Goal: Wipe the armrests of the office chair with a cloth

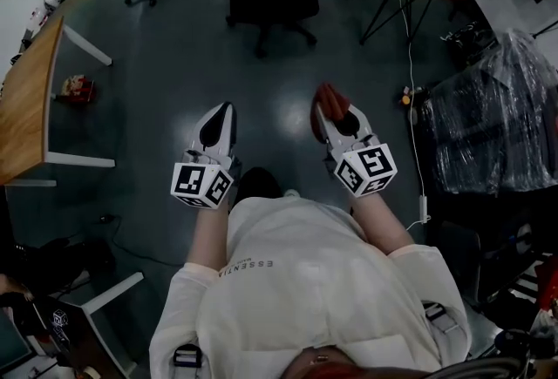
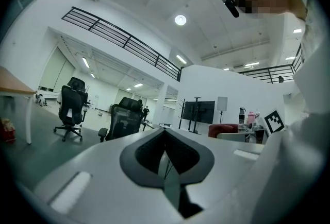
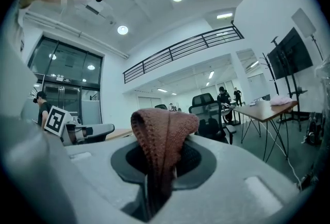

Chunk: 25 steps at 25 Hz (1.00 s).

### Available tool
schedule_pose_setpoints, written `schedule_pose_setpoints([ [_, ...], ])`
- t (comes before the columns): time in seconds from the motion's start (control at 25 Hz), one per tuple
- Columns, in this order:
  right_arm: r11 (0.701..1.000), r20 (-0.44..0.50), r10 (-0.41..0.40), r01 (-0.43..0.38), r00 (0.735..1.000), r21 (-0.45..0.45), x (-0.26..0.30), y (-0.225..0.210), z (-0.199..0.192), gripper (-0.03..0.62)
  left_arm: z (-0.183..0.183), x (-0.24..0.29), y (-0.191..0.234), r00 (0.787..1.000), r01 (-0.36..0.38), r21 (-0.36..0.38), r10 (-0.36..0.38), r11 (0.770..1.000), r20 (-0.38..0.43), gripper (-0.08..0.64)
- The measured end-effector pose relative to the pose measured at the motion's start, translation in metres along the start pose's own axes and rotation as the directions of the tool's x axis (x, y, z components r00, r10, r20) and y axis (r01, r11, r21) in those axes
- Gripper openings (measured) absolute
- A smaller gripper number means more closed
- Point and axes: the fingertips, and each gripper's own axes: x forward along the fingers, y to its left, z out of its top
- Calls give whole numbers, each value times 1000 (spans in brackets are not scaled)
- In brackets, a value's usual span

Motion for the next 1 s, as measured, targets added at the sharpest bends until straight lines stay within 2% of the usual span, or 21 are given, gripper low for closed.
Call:
schedule_pose_setpoints([
  [0.24, 999, -35, 31, -30, 999, 30, 46, -3, -11, 61, -7, 7, 48, 997, -75, -18, 74, 997, -24, 16],
  [0.4, 999, -72, 32, -30, 997, 29, 96, -10, -21, 61, -12, 25, 94, 994, -102, -40, 100, 994, -34, 16],
  [0.72, 999, -140, -4, 11, 990, 47, 246, -24, -21, 61, 0, 104, 228, 993, -107, -100, 102, 989, -54, 16],
  [0.84, 998, -133, -18, 26, 991, 61, 316, -22, -7, 61, 17, 136, 287, 995, -91, -118, 84, 989, -62, 16],
  [1.0, 998, -113, -14, 21, 993, 61, 398, -16, 14, 61, 42, 176, 354, 996, -77, -107, 71, 991, -59, 15],
])
